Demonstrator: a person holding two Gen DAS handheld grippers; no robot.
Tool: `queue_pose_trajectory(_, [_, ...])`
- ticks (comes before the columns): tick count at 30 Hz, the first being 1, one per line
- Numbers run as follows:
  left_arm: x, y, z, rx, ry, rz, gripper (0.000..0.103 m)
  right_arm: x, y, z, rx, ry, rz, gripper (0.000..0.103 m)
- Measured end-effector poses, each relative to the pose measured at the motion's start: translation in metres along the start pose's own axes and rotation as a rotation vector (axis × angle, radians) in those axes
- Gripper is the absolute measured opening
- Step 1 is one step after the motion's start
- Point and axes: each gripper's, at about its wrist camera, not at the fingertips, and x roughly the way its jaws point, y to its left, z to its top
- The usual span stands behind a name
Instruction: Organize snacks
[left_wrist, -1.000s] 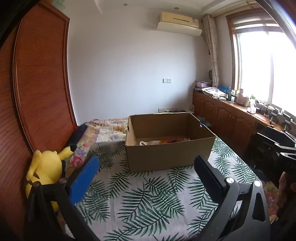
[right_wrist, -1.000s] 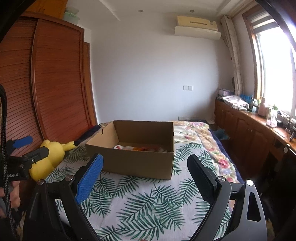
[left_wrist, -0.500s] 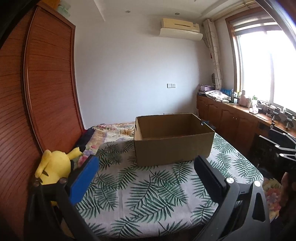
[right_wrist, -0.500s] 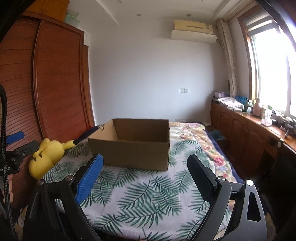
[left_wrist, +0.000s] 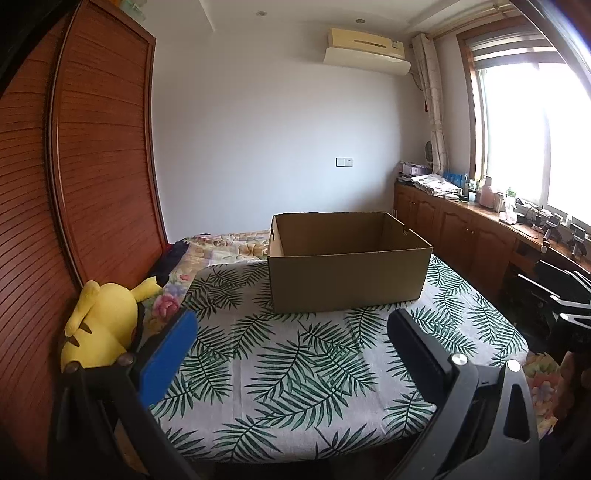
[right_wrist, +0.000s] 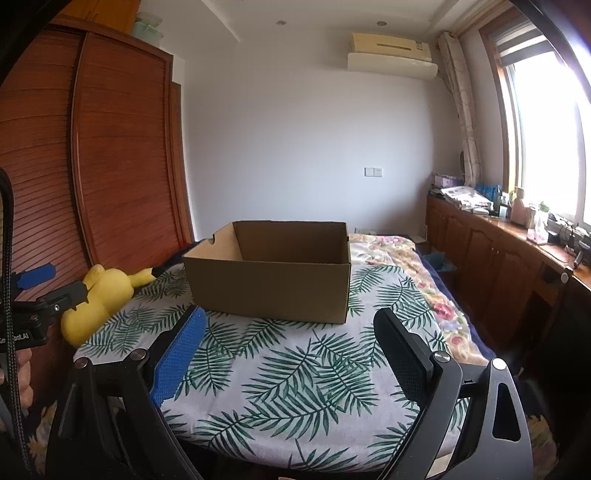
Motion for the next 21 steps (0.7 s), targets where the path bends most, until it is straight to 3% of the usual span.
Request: queue_pose_trajectory(21, [-0.0020,-0.0010,0.0008,0.004,-0.011,0.009,0.103,-0.0067,0.0000,0.0014,0.004,-0.022,-0.010,0.094])
